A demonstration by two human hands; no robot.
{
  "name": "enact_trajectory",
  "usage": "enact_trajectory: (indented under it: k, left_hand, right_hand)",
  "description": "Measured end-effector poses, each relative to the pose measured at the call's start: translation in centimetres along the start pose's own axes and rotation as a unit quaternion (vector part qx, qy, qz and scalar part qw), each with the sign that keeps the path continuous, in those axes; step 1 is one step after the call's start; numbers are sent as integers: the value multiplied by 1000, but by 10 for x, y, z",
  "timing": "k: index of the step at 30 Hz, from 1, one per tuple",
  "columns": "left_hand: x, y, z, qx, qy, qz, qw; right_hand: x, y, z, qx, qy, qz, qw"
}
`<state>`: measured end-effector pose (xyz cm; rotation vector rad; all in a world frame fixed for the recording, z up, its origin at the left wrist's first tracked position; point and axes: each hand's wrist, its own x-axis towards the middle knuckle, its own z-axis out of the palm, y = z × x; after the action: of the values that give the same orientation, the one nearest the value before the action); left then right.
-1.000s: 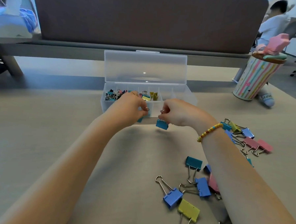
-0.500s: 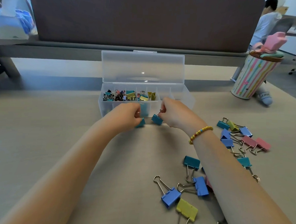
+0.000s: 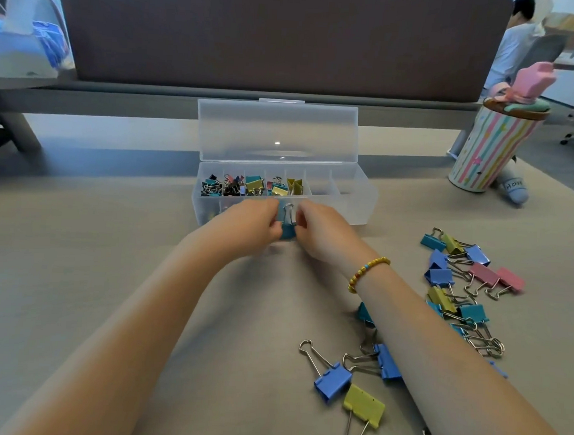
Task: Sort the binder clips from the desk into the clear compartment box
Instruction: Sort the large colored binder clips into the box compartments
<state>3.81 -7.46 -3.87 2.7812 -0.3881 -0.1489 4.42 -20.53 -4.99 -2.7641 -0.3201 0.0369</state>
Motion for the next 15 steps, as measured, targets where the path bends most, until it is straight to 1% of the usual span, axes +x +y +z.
enact_trajectory:
  k: [2, 3, 7, 11, 15]
  left_hand:
    - [-2, -2, -3, -69, 7, -5, 998]
    - [-2, -4, -2, -81, 8, -9, 997]
    - [-1, -11, 2, -62, 11, -31, 998]
    - [0, -19, -1, -43, -11, -60, 997]
    - [1, -23, -11, -13, -11, -76, 997]
  right_hand:
    - [0, -2, 0, 1, 1, 4, 1000]
    - [0, -2, 2, 5, 1, 9, 1000]
    - [2, -5, 9, 39, -4, 22, 999]
    - [5, -5, 12, 33, 7, 30, 999]
    - [4, -6, 11, 23, 17, 39, 999]
